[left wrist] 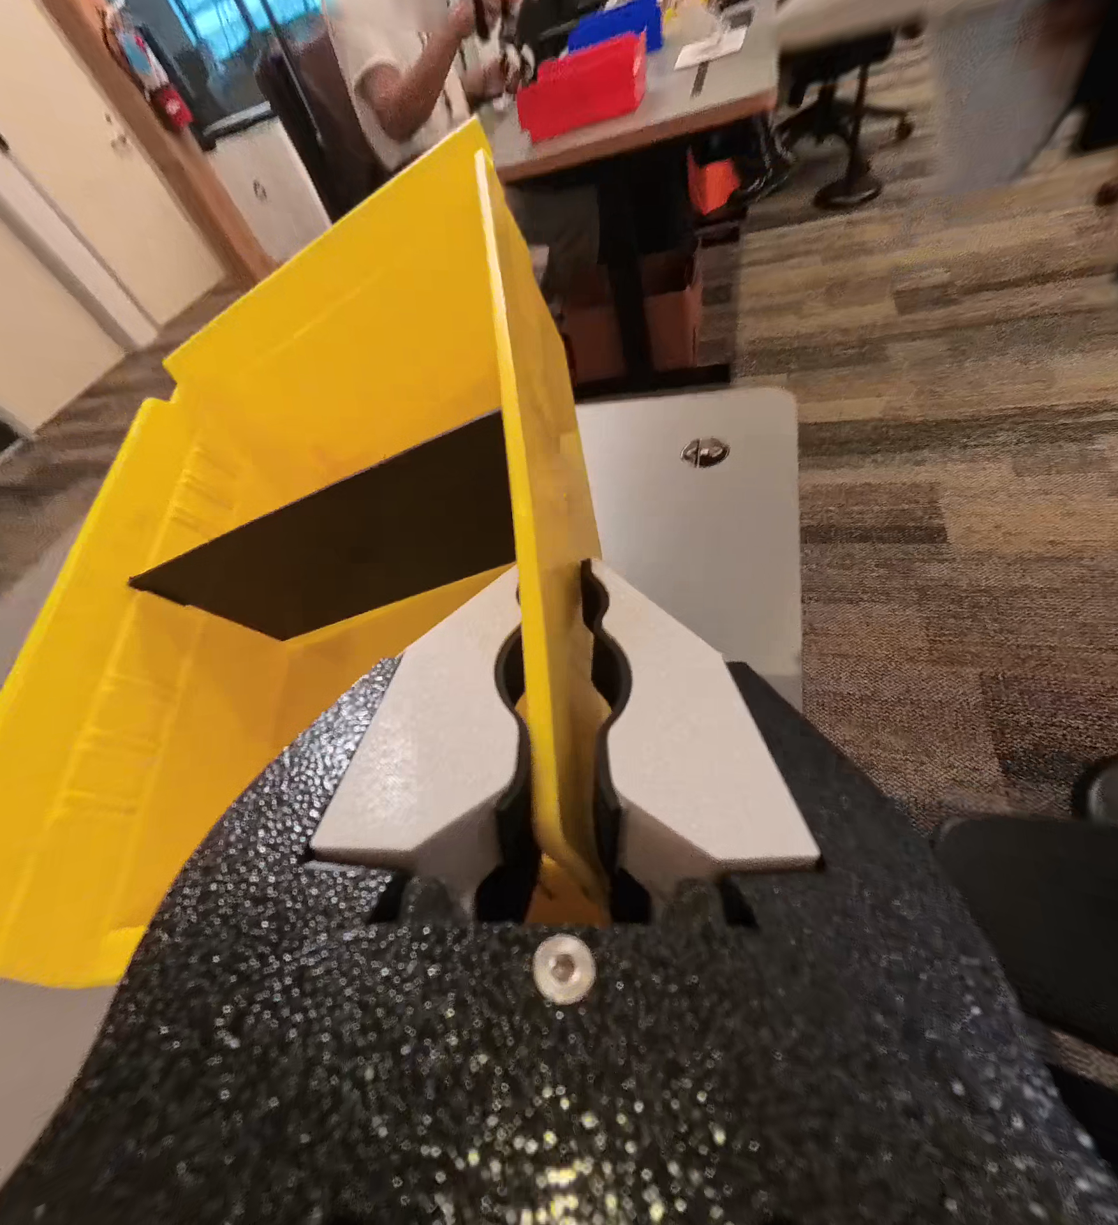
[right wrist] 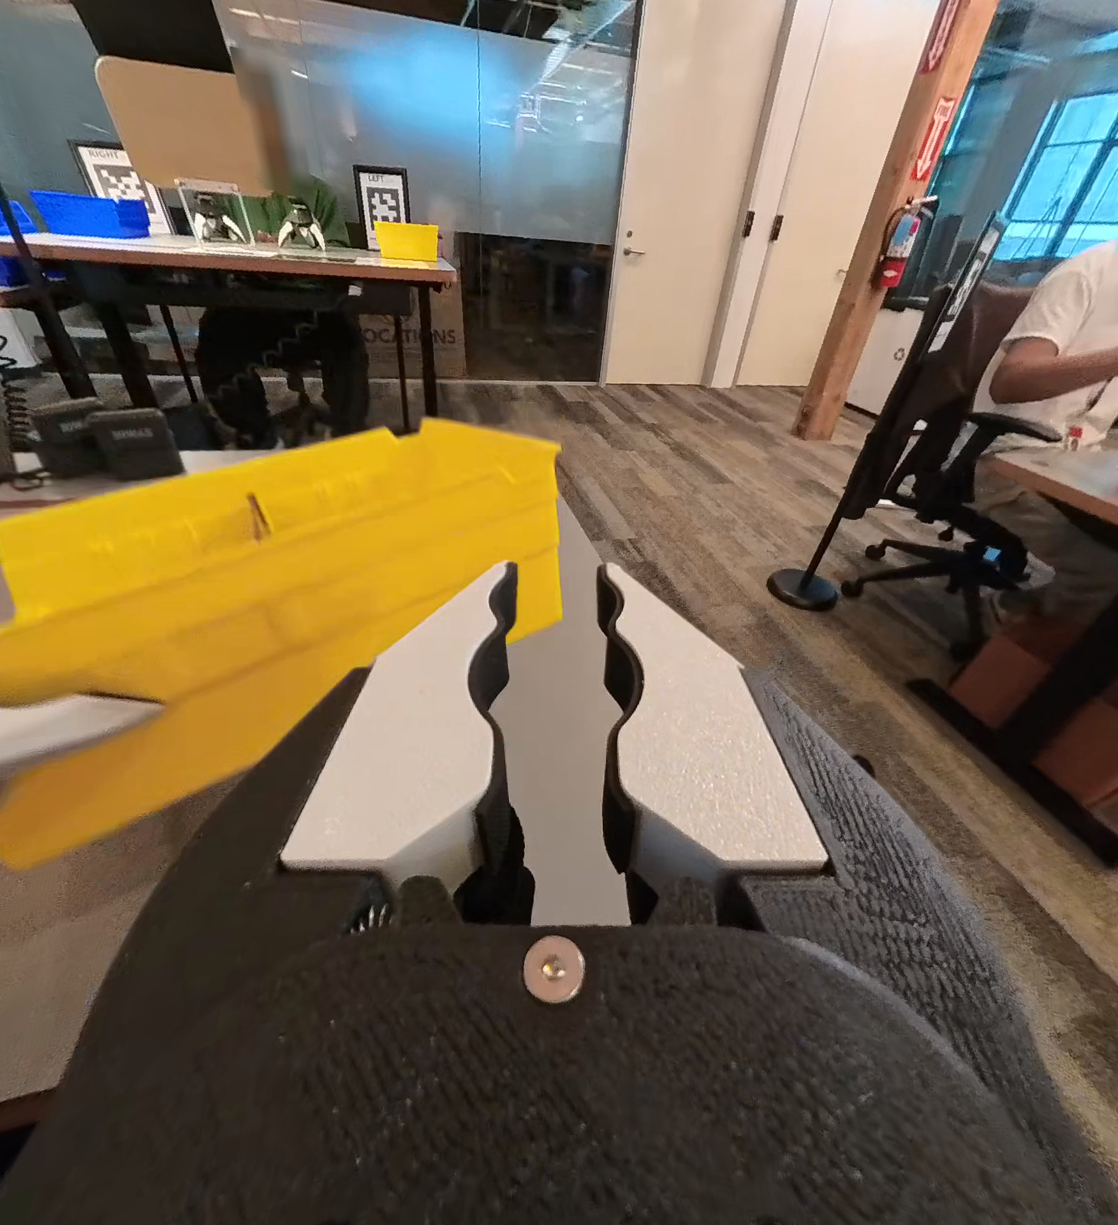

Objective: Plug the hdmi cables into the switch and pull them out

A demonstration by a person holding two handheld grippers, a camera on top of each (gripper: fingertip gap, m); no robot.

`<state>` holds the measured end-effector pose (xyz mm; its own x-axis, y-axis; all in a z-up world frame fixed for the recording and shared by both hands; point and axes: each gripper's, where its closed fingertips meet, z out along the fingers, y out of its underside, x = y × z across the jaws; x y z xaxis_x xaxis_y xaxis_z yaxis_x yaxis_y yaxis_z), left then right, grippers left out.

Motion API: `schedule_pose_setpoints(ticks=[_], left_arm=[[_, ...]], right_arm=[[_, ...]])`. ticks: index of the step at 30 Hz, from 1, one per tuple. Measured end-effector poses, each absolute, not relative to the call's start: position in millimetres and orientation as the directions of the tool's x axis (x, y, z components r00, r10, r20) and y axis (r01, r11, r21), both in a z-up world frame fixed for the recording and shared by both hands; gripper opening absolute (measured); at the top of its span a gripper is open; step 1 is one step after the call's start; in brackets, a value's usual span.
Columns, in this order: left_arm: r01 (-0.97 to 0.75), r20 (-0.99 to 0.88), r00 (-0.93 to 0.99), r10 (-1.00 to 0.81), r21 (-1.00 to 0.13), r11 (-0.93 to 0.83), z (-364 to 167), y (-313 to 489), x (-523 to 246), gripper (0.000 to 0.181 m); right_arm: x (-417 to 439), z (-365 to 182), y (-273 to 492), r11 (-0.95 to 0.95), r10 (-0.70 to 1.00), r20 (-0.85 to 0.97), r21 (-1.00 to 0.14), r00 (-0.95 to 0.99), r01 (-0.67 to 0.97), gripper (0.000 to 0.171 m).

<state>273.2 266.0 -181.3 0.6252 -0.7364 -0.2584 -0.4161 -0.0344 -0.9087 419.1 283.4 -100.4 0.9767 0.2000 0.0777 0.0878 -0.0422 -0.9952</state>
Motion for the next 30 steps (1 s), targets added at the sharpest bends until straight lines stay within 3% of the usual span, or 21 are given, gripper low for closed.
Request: schedule_pose_setpoints(ticks=[5,8,10,12,13,14,16,18,23,27,30], left_arm=[[-0.456,-0.245,0.629,-0.737,-0.885,-0.095,-233.7,284.2,293.9,0.008],[-0.513,-0.317,0.633,-0.706,-0.855,-0.077,-249.3,290.1,297.6,0.009],[-0.458,-0.323,0.664,-0.675,-0.889,-0.026,-241.2,291.4,299.9,0.012],[-0.356,-0.310,0.751,-0.584,-0.934,0.037,-215.3,294.1,289.0,0.071],[-0.338,-0.316,0.770,-0.554,-0.939,0.065,-205.8,293.2,281.4,0.090],[-0.332,-0.327,0.787,-0.523,-0.939,0.088,-198.0,292.8,270.7,0.101],[-0.318,-0.339,0.799,-0.496,-0.939,0.129,-187.7,289.1,248.5,0.106],[-0.255,-0.293,0.821,-0.490,-0.956,0.145,-181.1,287.5,221.5,0.091],[-0.017,-0.029,0.901,-0.433,-0.999,0.033,-186.6,312.3,136.6,0.084],[0.111,0.152,0.886,-0.438,-0.987,-0.117,-206.9,342.6,110.9,0.072],[0.035,0.128,0.908,-0.398,-0.972,-0.232,-231.6,366.3,114.0,0.067]], right_arm=[[413.9,-111.0,294.6,-0.066,0.239,0.059,-0.995,0.969,0.076,0.023],[398.8,-119.7,301.6,-0.087,0.281,0.112,-0.986,0.953,0.142,0.023],[385.0,-127.6,305.3,-0.100,0.325,0.165,-0.973,0.931,0.207,0.026],[373.0,-134.5,308.7,-0.111,0.355,0.218,-0.956,0.909,0.273,0.036],[368.6,-136.3,310.5,-0.113,0.358,0.244,-0.947,0.901,0.301,0.048],[363.1,-138.1,310.9,-0.113,0.373,0.270,-0.937,0.888,0.332,0.059],[346.1,-144.8,306.5,-0.105,0.446,0.318,-0.910,0.836,0.402,0.078],[332.6,-154.3,301.3,-0.108,0.504,0.361,-0.875,0.785,0.472,0.088],[316.3,-197.9,286.3,-0.282,0.612,0.359,-0.733,0.704,0.619,0.089],[311.5,-227.8,270.0,-0.412,0.679,0.258,-0.640,0.687,0.648,0.065],[304.0,-238.8,262.7,-0.434,0.722,0.201,-0.614,0.663,0.659,0.048]])
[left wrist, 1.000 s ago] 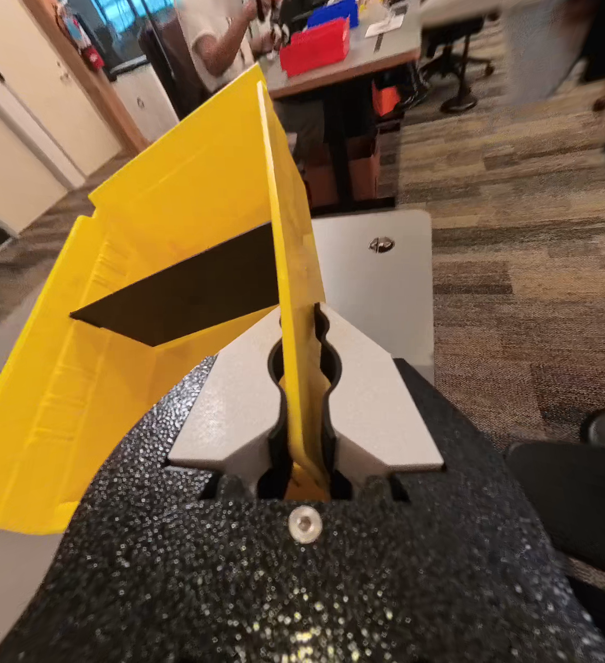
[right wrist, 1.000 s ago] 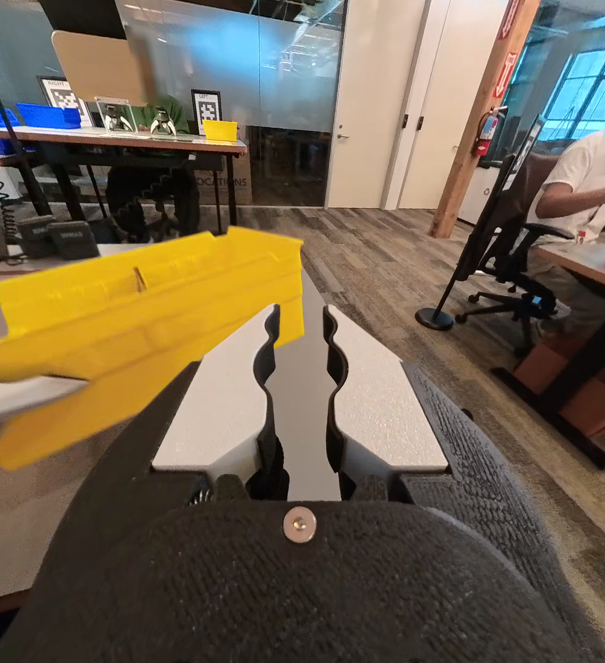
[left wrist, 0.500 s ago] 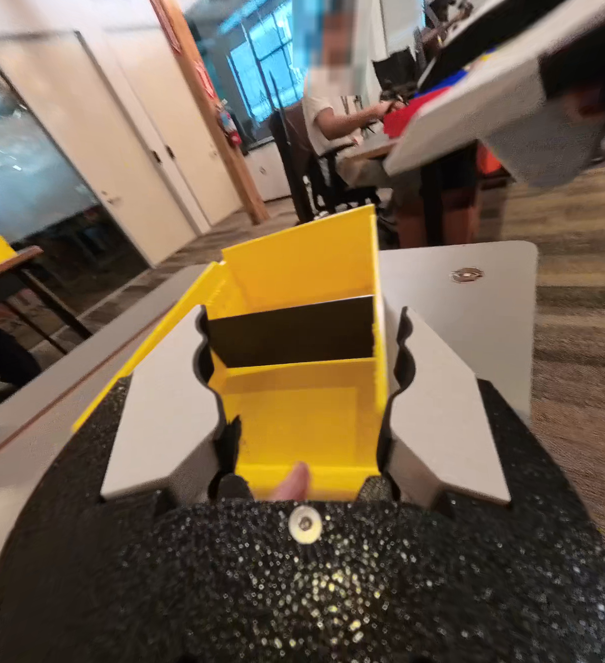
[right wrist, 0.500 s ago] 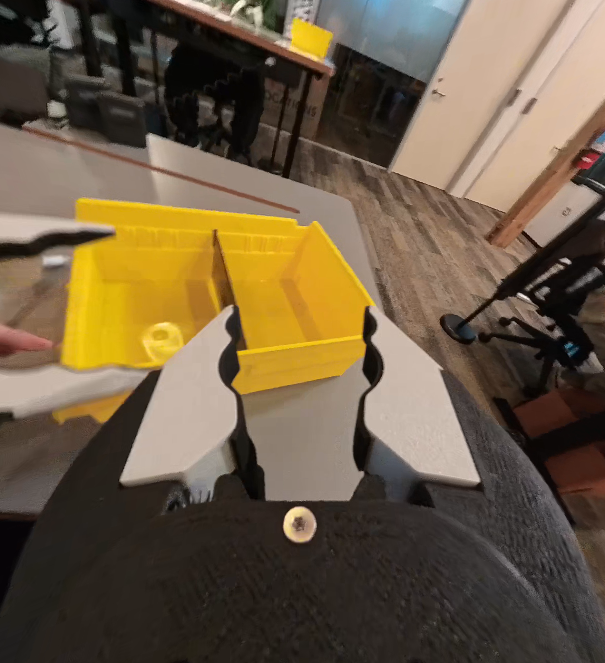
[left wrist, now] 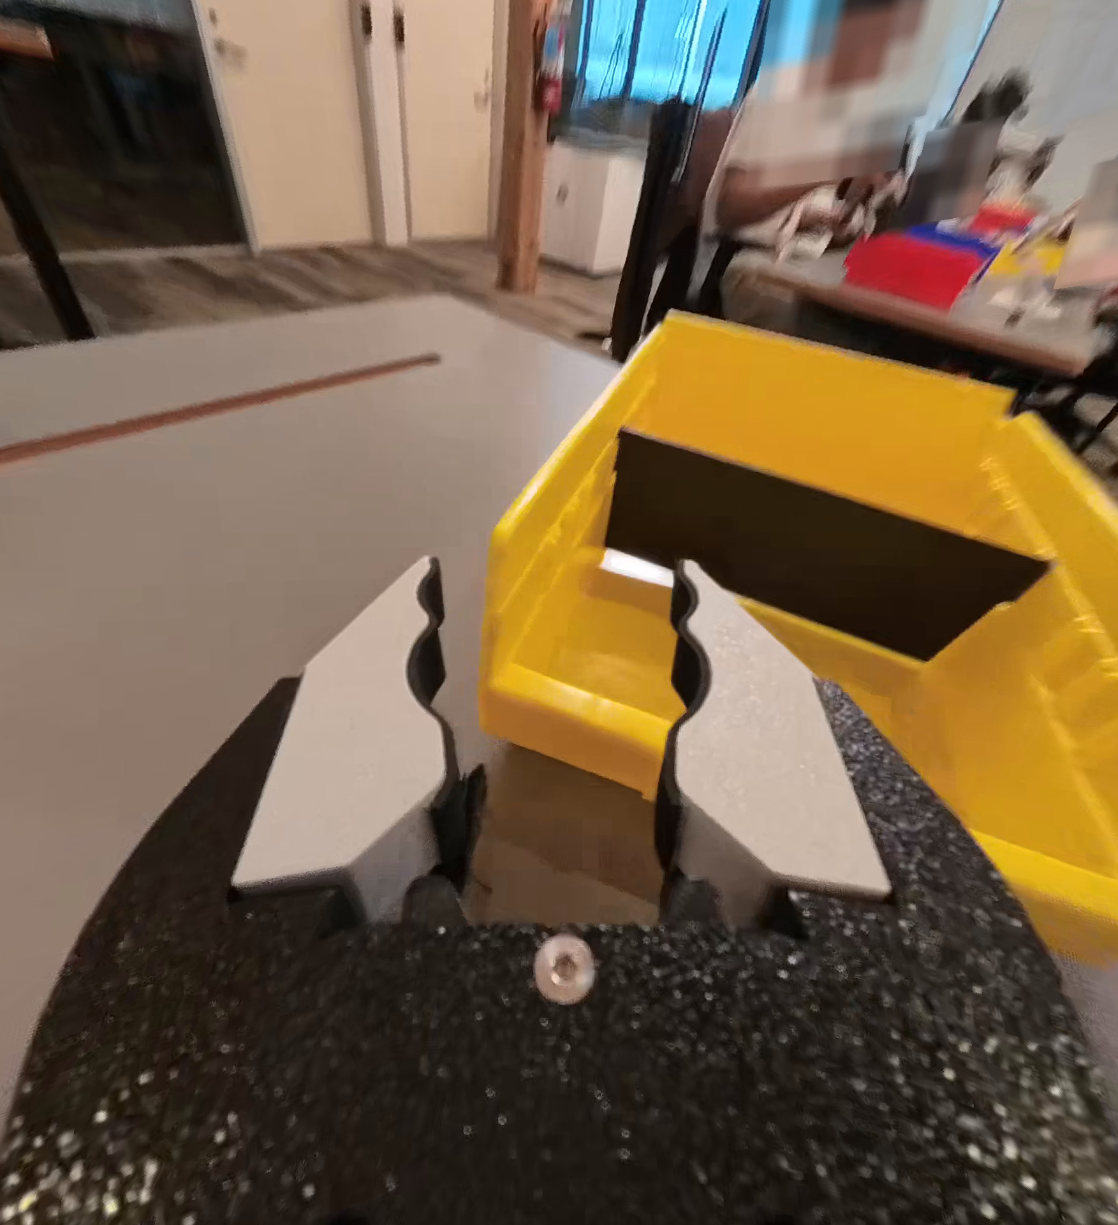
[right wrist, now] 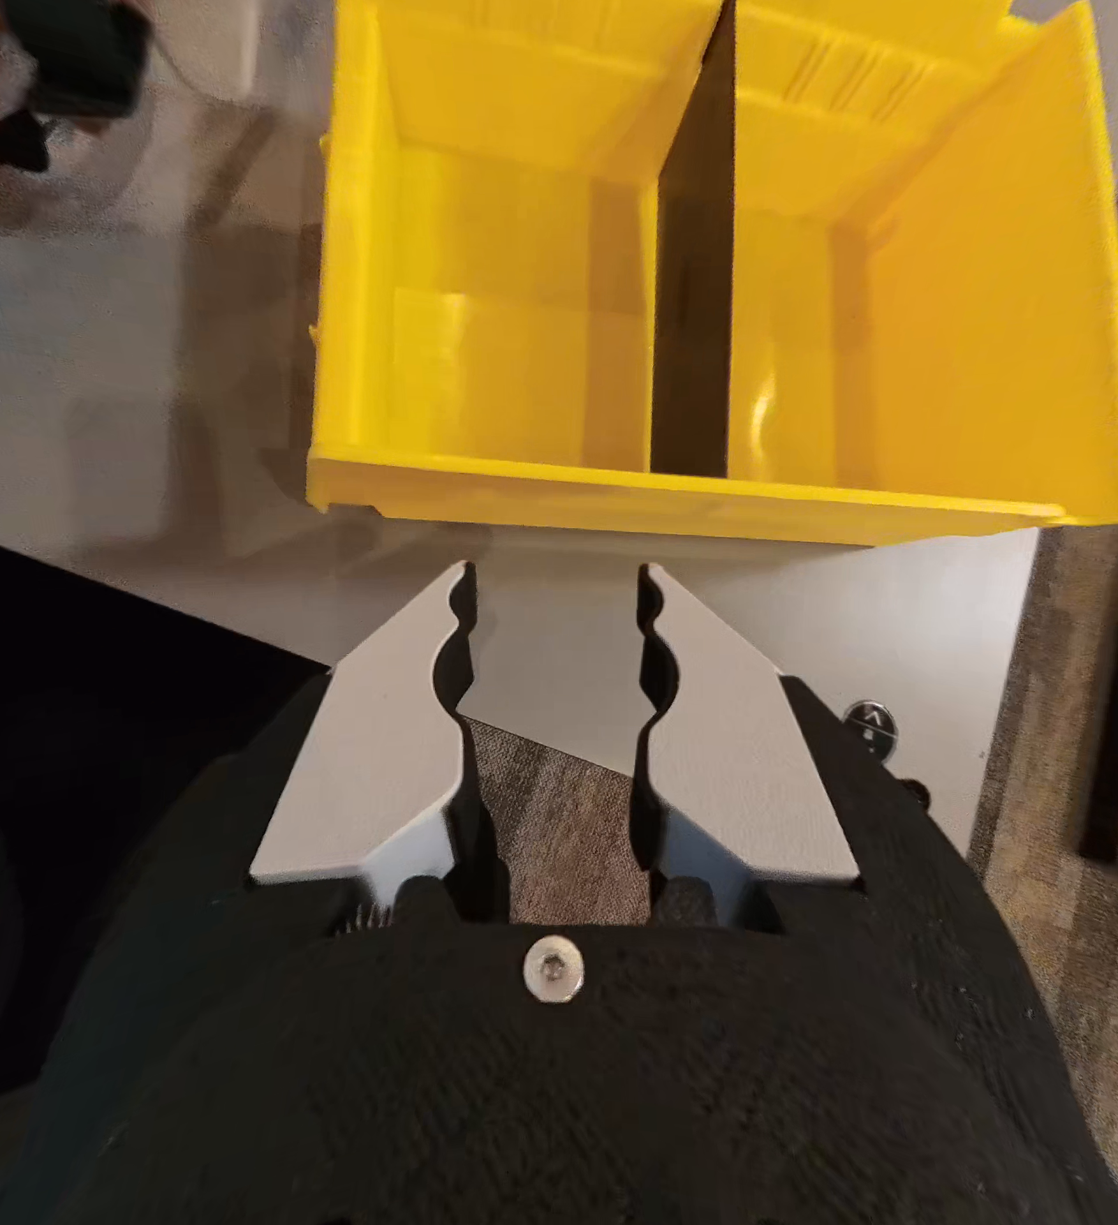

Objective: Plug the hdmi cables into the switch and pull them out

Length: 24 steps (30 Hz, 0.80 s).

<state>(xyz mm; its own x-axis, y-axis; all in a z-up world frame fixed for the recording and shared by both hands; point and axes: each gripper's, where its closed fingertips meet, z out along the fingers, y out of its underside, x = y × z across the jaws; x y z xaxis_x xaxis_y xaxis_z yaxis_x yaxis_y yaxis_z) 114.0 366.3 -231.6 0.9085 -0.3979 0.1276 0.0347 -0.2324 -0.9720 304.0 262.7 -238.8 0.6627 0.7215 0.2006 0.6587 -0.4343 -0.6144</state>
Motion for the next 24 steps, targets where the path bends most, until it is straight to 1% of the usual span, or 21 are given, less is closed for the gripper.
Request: schedule_pose_setpoints(ticks=[2,4,5,6,7,8,10,11,13,15,17,19,20,21,23,24], left_arm=[[0.002,0.129,0.910,-0.393,-0.952,-0.307,-248.9,375.6,120.4,0.061],[0.007,0.136,0.918,-0.372,-0.944,-0.329,-255.5,378.5,120.5,0.048],[0.003,0.126,0.925,-0.357,-0.945,-0.326,-255.5,377.6,116.9,0.035],[-0.002,0.121,0.928,-0.353,-0.944,-0.329,-255.5,375.1,114.3,0.017],[-0.006,0.121,0.923,-0.365,-0.945,-0.328,-255.3,371.3,114.4,0.010],[-0.005,0.127,0.915,-0.383,-0.946,-0.324,-255.6,366.5,116.2,0.009],[0.003,0.130,0.912,-0.389,-0.951,-0.310,-254.8,356.8,116.6,0.007],[0.004,0.127,0.914,-0.386,-0.952,-0.306,-254.1,352.1,116.4,0.006],[-0.004,0.114,0.916,-0.384,-0.956,-0.293,-253.4,341.8,117.7,0.003],[-0.022,0.093,0.918,-0.386,-0.959,-0.283,-255.3,331.2,120.6,0.002],[-0.056,0.040,0.932,-0.360,-0.966,-0.252,-254.7,324.4,119.7,0.002],[-0.071,0.013,0.939,-0.345,-0.970,-0.232,-254.1,320.2,119.1,0.002],[-0.060,0.024,0.939,-0.342,-0.970,-0.235,-254.8,319.4,118.8,0.002],[-0.047,0.037,0.940,-0.339,-0.970,-0.237,-255.0,319.2,118.5,0.002],[-0.040,0.041,0.944,-0.327,-0.970,-0.238,-255.1,319.4,118.2,0.002],[-0.042,0.037,0.946,-0.321,-0.971,-0.236,-255.0,319.2,118.5,0.002]], right_arm=[[299.8,-242.7,262.6,-0.433,0.737,0.184,-0.610,0.650,0.664,0.040],[293.4,-244.9,264.6,-0.420,0.756,0.162,-0.623,0.634,0.660,0.035],[292.7,-245.3,268.2,-0.419,0.752,0.163,-0.629,0.638,0.655,0.032],[293.3,-245.4,273.3,-0.420,0.742,0.171,-0.634,0.648,0.649,0.028],[297.2,-248.3,277.3,-0.431,0.732,0.183,-0.621,0.656,0.655,0.026],[304.2,-252.4,282.5,-0.445,0.713,0.211,-0.601,0.669,0.664,0.025],[319.0,-258.0,298.2,-0.461,0.660,0.278,-0.584,0.698,0.668,0.018],[324.2,-259.8,307.7,-0.471,0.628,0.290,-0.597,0.722,0.649,0.010],[331.8,-261.1,327.8,-0.486,0.555,0.283,-0.653,0.783,0.581,0.005],[336.8,-257.6,347.4,-0.481,0.468,0.239,-0.739,0.851,0.472,0.002],[350.5,-252.9,359.2,-0.493,0.361,0.197,-0.789,0.912,0.366,0.011],[369.8,-244.0,359.3,-0.497,0.285,0.237,-0.792,0.929,0.355,0.026],[375.1,-238.7,354.9,-0.494,0.281,0.250,-0.790,0.927,0.363,0.029],[375.5,-235.8,347.1,-0.505,0.303,0.226,-0.786,0.926,0.357,0.035],[361.3,-234.8,322.0,-0.559,0.407,0.080,-0.766,0.910,0.317,0.056],[351.0,-234.0,307.6,-0.578,0.466,0.005,-0.755,0.885,0.309,0.061]])
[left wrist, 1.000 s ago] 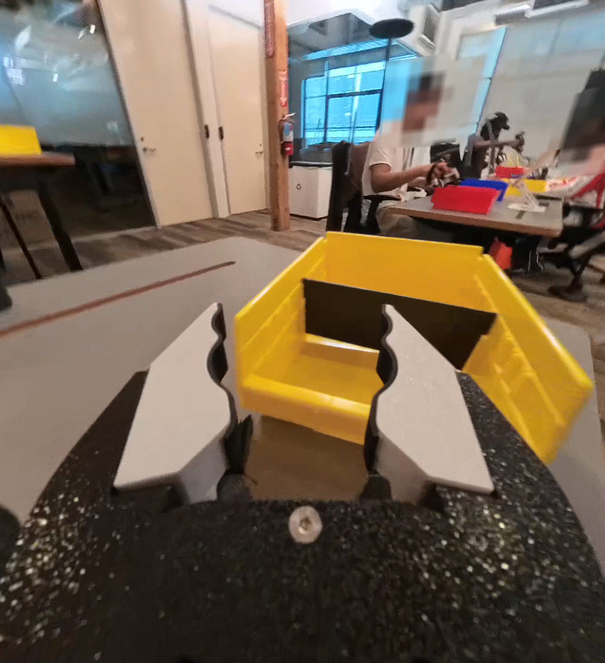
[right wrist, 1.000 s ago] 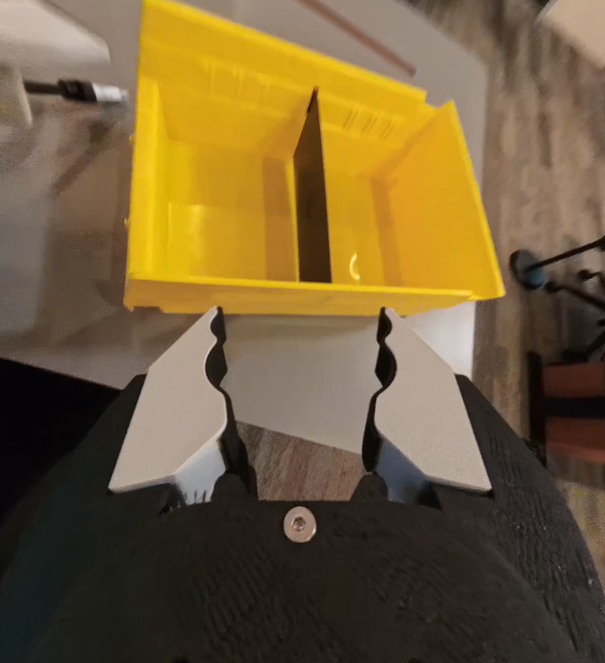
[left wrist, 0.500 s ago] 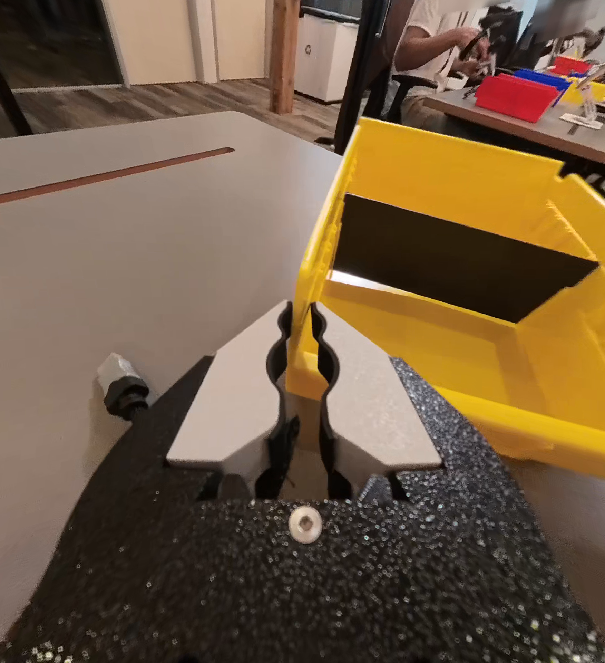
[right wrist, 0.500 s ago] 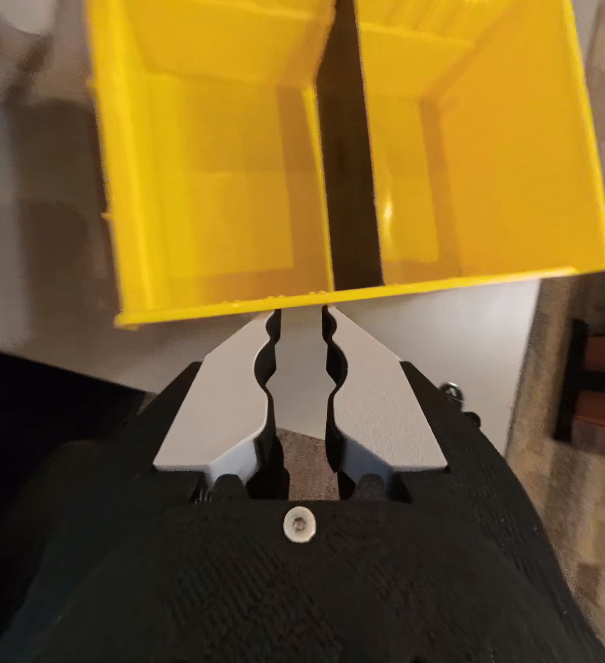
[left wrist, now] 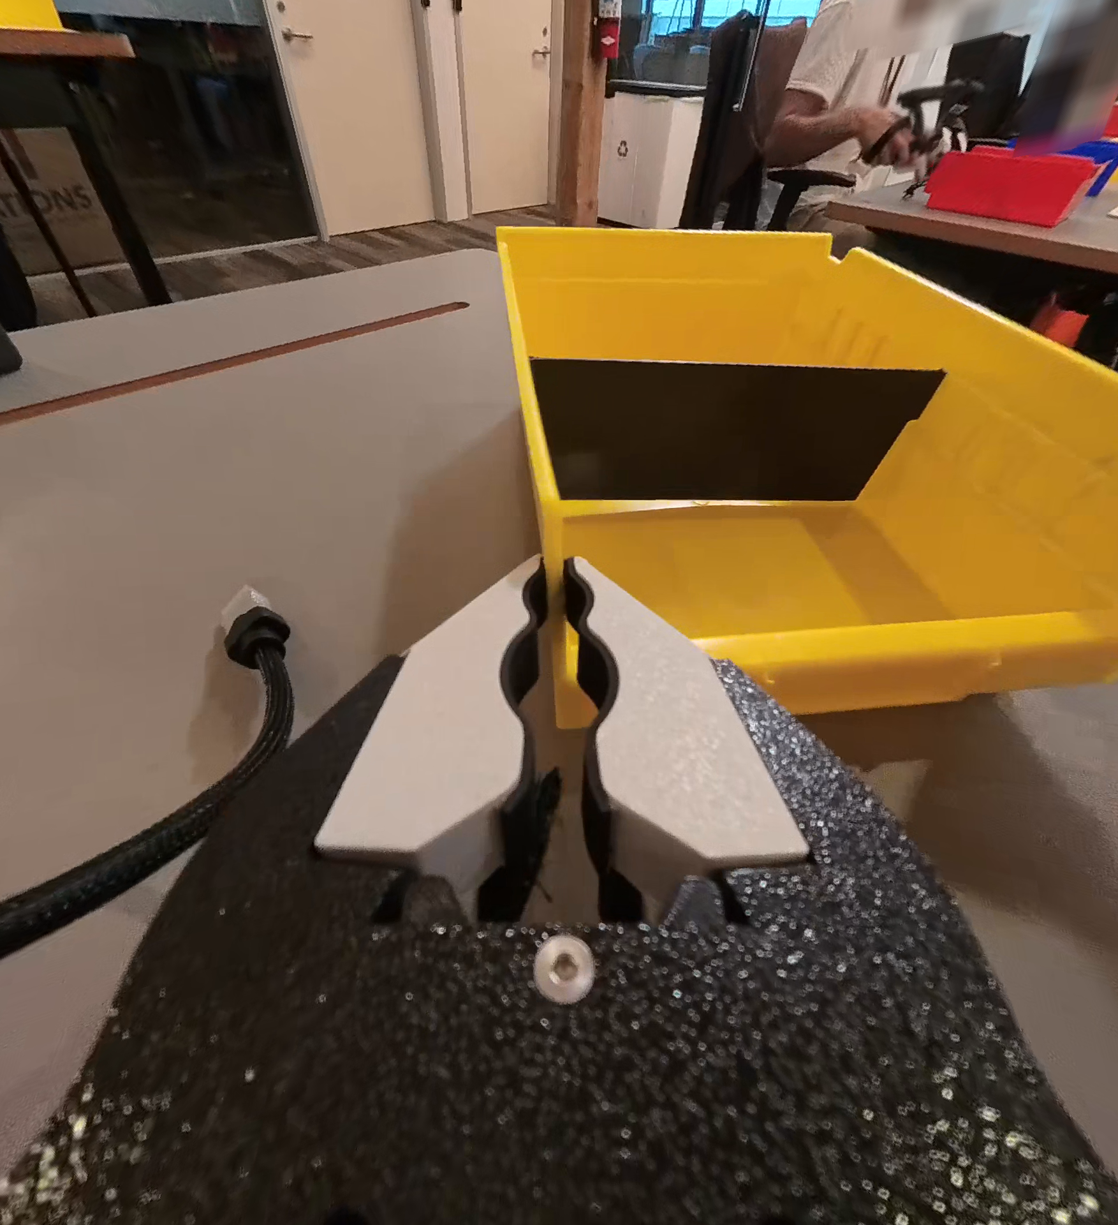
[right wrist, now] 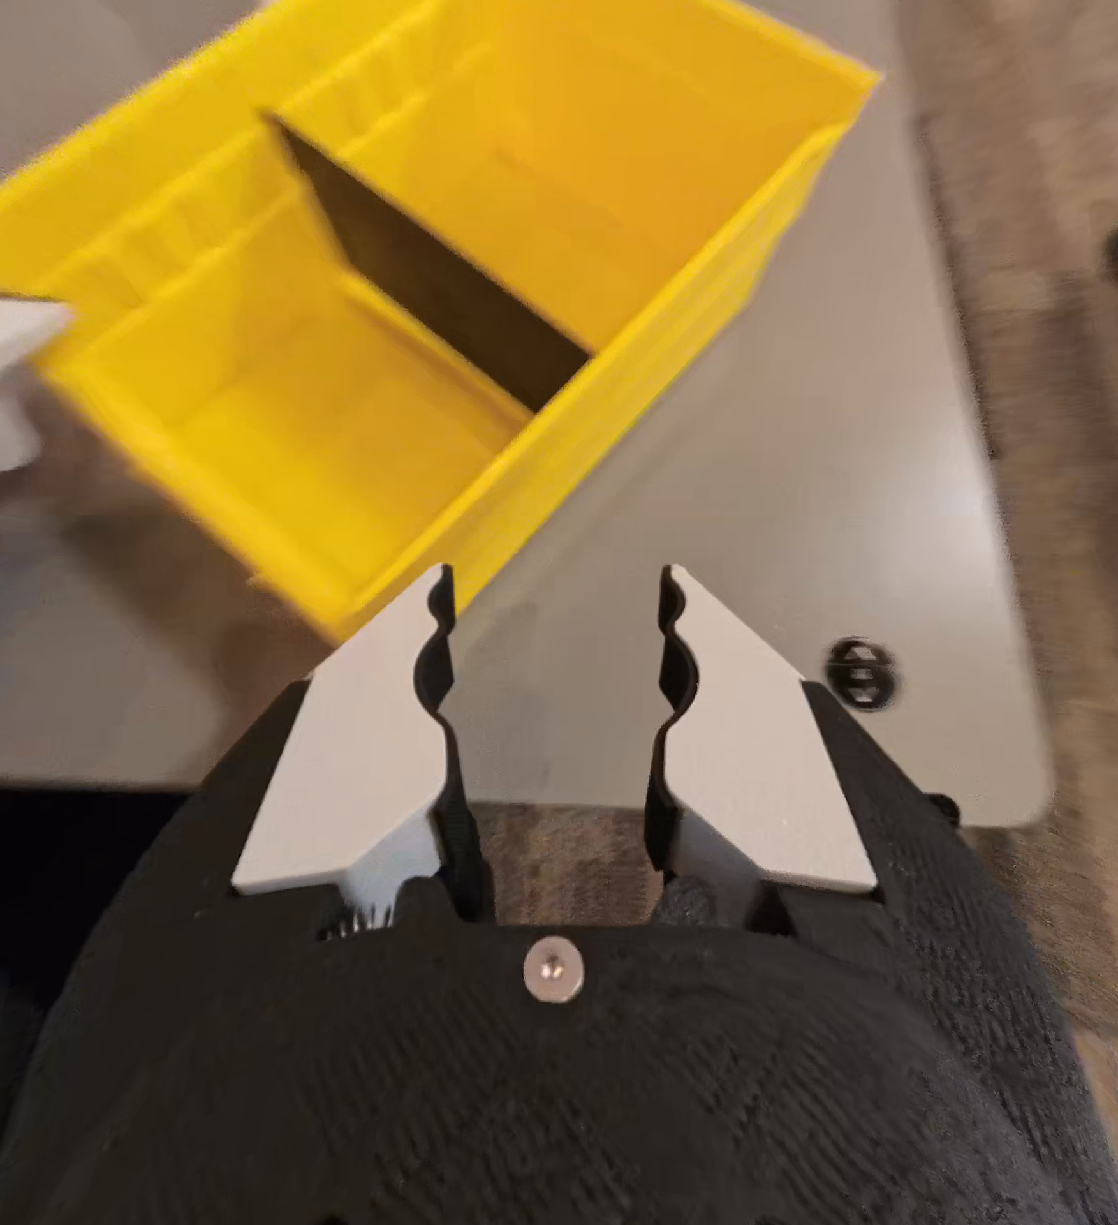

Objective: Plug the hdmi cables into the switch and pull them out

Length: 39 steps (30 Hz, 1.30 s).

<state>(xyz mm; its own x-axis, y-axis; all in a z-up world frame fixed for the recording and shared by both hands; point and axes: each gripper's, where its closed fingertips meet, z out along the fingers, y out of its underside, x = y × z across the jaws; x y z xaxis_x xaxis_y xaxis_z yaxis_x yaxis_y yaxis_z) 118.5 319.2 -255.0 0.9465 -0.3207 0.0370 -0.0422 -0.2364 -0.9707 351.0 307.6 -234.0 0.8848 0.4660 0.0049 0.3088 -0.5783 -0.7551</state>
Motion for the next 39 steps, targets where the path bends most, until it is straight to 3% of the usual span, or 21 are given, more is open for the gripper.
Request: schedule_pose_setpoints(ticks=[6,12,15,19,23,30,34,39], left_arm=[[-0.053,0.021,0.948,-0.318,-0.973,-0.223,-255.1,317.6,119.8,0.002],[-0.063,0.009,0.947,-0.321,-0.975,-0.212,-254.9,317.7,119.7,0.002],[-0.070,0.000,0.947,-0.321,-0.976,-0.206,-254.8,317.6,119.7,0.002],[-0.083,-0.013,0.943,-0.331,-0.977,-0.197,-254.7,317.4,121.9,0.004],[-0.072,0.020,0.896,-0.443,-0.979,-0.190,-254.4,311.8,141.5,0.010],[-0.091,0.014,0.863,-0.505,-0.979,-0.183,-254.7,309.0,161.9,0.016],[-0.113,-0.009,0.857,-0.515,-0.979,-0.172,-254.9,310.3,170.4,0.017],[-0.117,-0.019,0.859,-0.512,-0.980,-0.160,-253.6,309.9,171.0,0.017]], right_arm=[[325.9,-235.6,265.4,-0.554,0.635,0.019,-0.686,0.772,0.472,0.066],[316.0,-245.4,262.1,-0.567,0.659,0.029,-0.638,0.752,0.521,0.064],[321.7,-260.4,267.9,-0.589,0.662,0.052,-0.582,0.748,0.561,0.048],[317.1,-260.4,272.2,-0.554,0.692,0.056,-0.600,0.720,0.578,0.024],[331.8,-260.9,292.5,-0.568,0.618,0.127,-0.611,0.776,0.552,0.009],[349.8,-261.4,331.4,-0.570,0.469,0.186,-0.684,0.864,0.456,0.002],[356.3,-261.0,349.1,-0.543,0.395,0.213,-0.730,0.894,0.414,0.002],[370.5,-244.3,349.9,-0.521,0.322,0.238,-0.764,0.916,0.381,0.022]])
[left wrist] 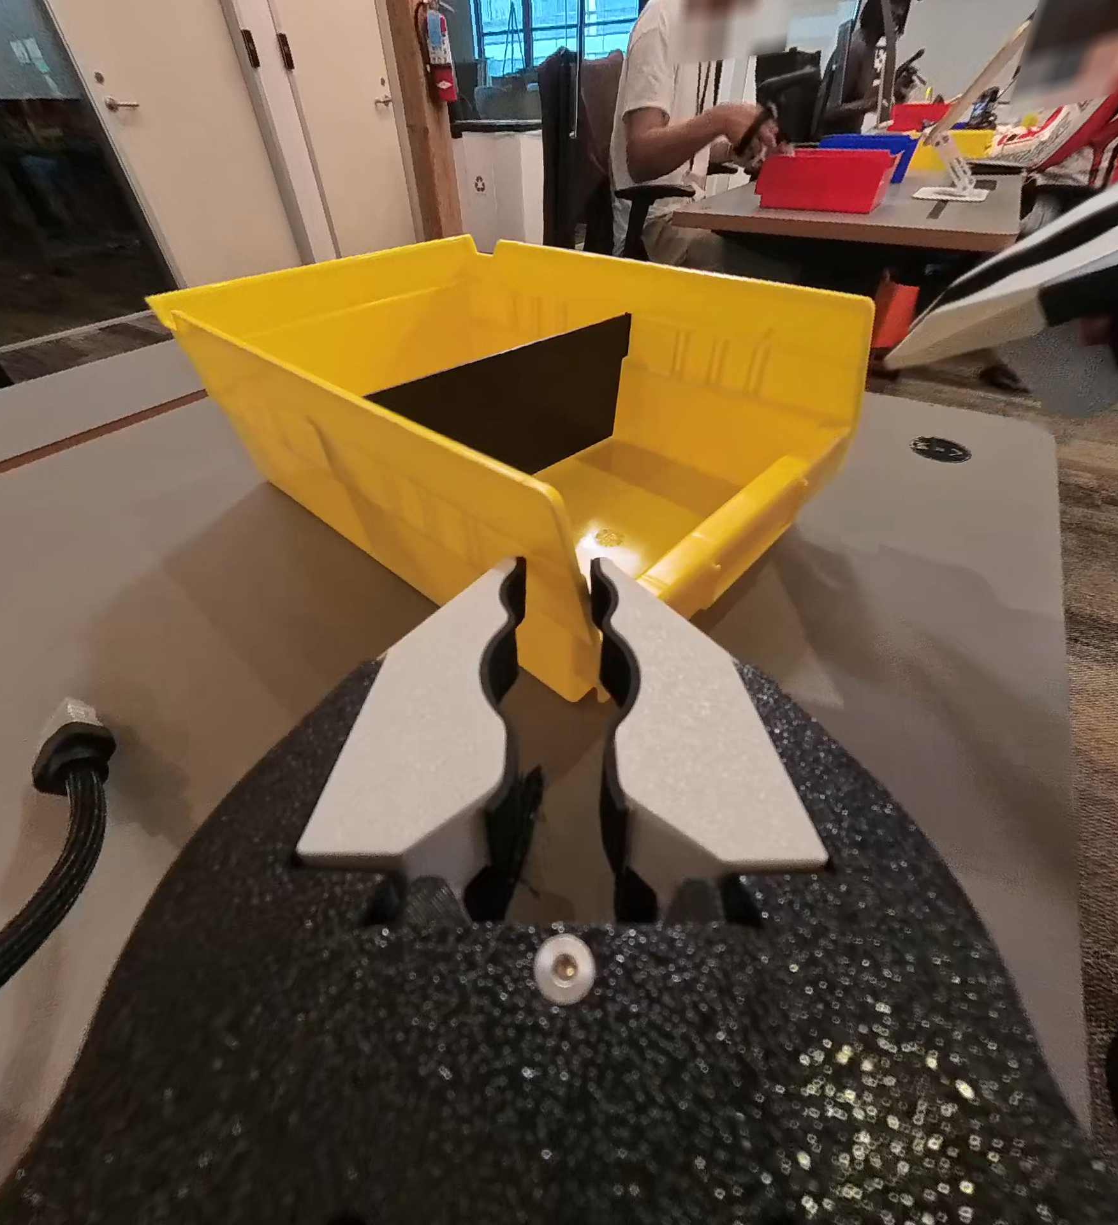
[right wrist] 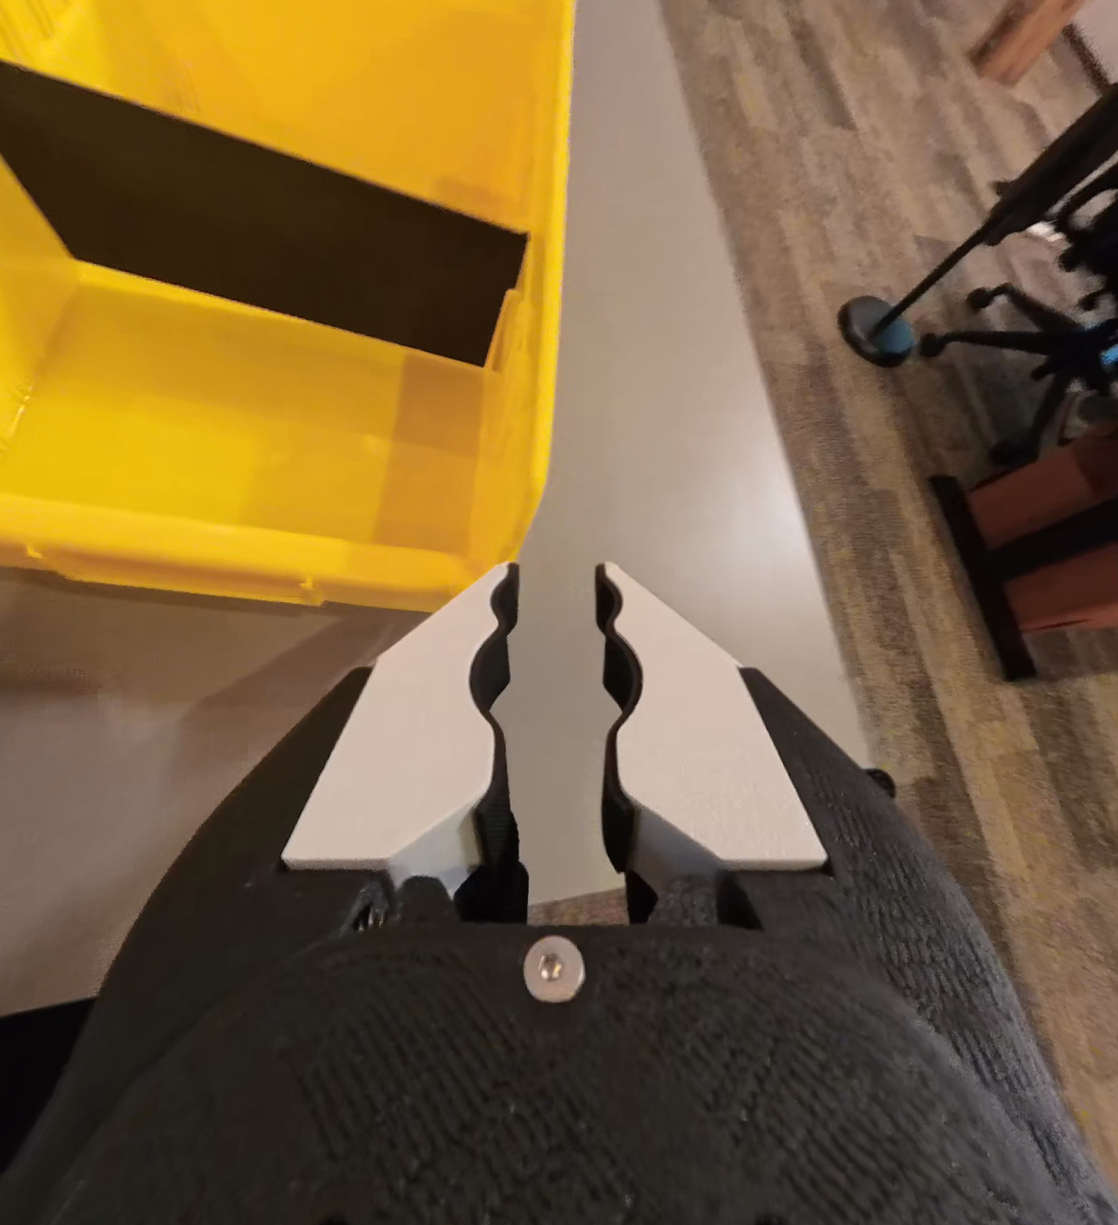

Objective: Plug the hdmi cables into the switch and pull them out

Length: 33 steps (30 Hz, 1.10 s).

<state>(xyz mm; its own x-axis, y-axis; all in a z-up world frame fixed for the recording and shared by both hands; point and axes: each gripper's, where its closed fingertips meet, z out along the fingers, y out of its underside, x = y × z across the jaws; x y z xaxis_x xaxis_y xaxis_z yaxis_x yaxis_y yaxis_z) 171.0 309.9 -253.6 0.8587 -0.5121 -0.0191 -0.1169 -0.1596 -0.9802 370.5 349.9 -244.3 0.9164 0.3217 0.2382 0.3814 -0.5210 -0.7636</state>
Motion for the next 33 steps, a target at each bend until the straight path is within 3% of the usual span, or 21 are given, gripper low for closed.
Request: schedule_pose_setpoints(ticks=[4,12,17,20,23,28,31,33], left_arm=[[-0.077,-0.007,0.855,-0.518,-0.990,-0.115,-244.9,306.1,168.7,0.015],[-0.041,-0.079,0.842,-0.533,-0.996,0.082,-202.2,259.5,149.4,0.060],[-0.177,-0.232,0.935,-0.268,-0.961,0.215,-155.9,213.6,54.1,0.041],[-0.287,-0.278,0.957,0.083,-0.949,0.133,-137.1,191.0,-52.3,0.042],[-0.282,-0.282,0.882,0.378,-0.958,-0.057,-137.6,161.5,-163.2,0.051],[-0.161,-0.402,0.790,0.463,-0.865,-0.475,-192.2,141.2,-264.2,0.065],[-0.006,-0.320,0.836,0.445,-0.818,-0.576,-227.4,142.7,-287.0,0.064],[0.086,-0.245,0.867,0.434,-0.785,-0.614,-247.3,144.6,-295.5,0.051]], right_arm=[[379.8,-216.2,337.9,-0.468,0.292,0.280,-0.792,0.914,0.392,0.024],[354.9,-179.4,322.2,-0.339,0.357,0.282,-0.850,0.891,0.405,0.024],[336.4,-179.1,320.9,-0.308,0.414,0.297,-0.844,0.861,0.439,0.026],[327.3,-176.1,319.3,-0.293,0.436,0.293,-0.848,0.851,0.441,0.026],[317.8,-170.2,315.6,-0.261,0.457,0.298,-0.856,0.838,0.447,0.026],[308.9,-164.0,310.4,-0.236,0.484,0.278,-0.871,0.829,0.430,0.027],[308.9,-159.9,308.0,-0.224,0.488,0.273,-0.879,0.829,0.421,0.027],[309.4,-157.9,306.6,-0.216,0.491,0.270,-0.884,0.828,0.416,0.027]])
